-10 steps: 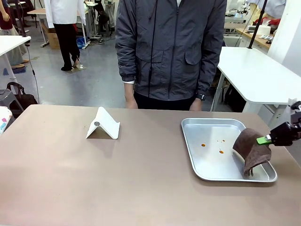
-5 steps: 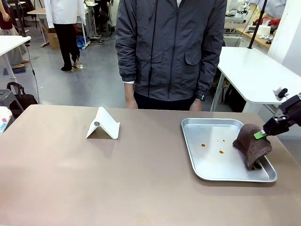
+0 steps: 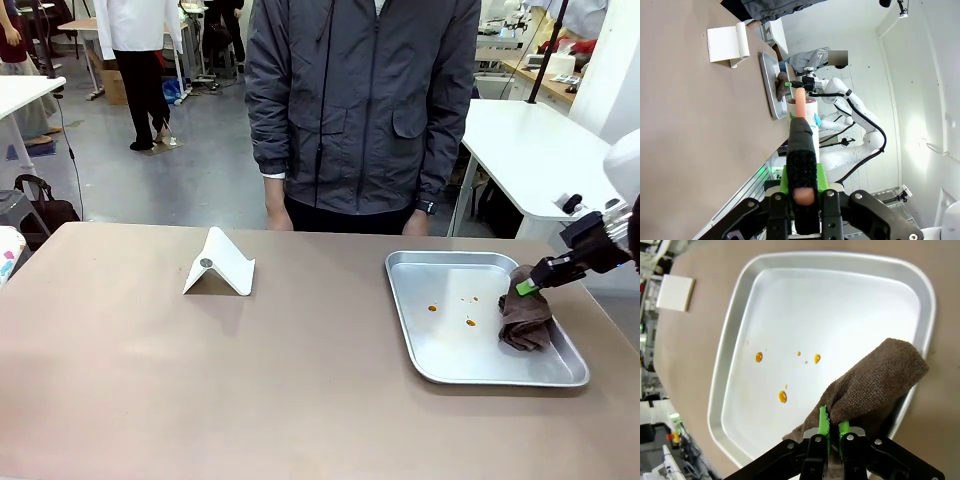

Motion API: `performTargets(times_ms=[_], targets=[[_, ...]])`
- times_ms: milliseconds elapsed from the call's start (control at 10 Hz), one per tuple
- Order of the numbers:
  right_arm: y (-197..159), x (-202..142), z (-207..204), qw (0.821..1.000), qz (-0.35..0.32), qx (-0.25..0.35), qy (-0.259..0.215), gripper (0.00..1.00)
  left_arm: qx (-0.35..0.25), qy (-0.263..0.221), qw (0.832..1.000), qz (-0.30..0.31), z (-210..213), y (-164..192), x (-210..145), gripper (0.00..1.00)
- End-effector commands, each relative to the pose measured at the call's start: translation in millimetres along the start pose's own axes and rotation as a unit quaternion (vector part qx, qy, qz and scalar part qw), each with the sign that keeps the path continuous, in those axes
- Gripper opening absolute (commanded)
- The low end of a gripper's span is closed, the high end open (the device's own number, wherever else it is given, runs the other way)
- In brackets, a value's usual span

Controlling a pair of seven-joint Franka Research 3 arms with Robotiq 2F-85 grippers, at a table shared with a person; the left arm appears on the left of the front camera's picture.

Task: Clean the surface of the table.
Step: Clean the area not pointed to by the person.

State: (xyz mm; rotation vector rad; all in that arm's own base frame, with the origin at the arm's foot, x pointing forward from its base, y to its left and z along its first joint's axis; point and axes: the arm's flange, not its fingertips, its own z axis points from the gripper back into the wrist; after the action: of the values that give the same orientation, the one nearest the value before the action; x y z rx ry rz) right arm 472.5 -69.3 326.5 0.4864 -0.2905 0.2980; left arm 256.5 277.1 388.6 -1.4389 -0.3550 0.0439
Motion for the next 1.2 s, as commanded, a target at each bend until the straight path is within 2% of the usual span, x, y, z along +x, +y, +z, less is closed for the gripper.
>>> performTargets(times_ms=[0, 600, 1100], targets=[[-2.5, 2.1, -20.0, 1.000, 0.016, -0.007, -0.004, 0.08, -0.002, -0.004, 1.000, -0.003, 0.1, -4.0, -1.5, 0.22], [-0.5, 7.4, -66.6, 1.000, 0.023, -0.004, 0.001, 0.08, -0.002, -0.004, 1.000, -0.003, 0.1, -4.0, -1.5, 0.22], [21.0, 19.0, -94.9, 0.996, 0.042, 0.076, -0.002, 0.08, -0.002, -0.004, 1.000, -0.003, 0.1, -4.0, -1.5, 0.22]])
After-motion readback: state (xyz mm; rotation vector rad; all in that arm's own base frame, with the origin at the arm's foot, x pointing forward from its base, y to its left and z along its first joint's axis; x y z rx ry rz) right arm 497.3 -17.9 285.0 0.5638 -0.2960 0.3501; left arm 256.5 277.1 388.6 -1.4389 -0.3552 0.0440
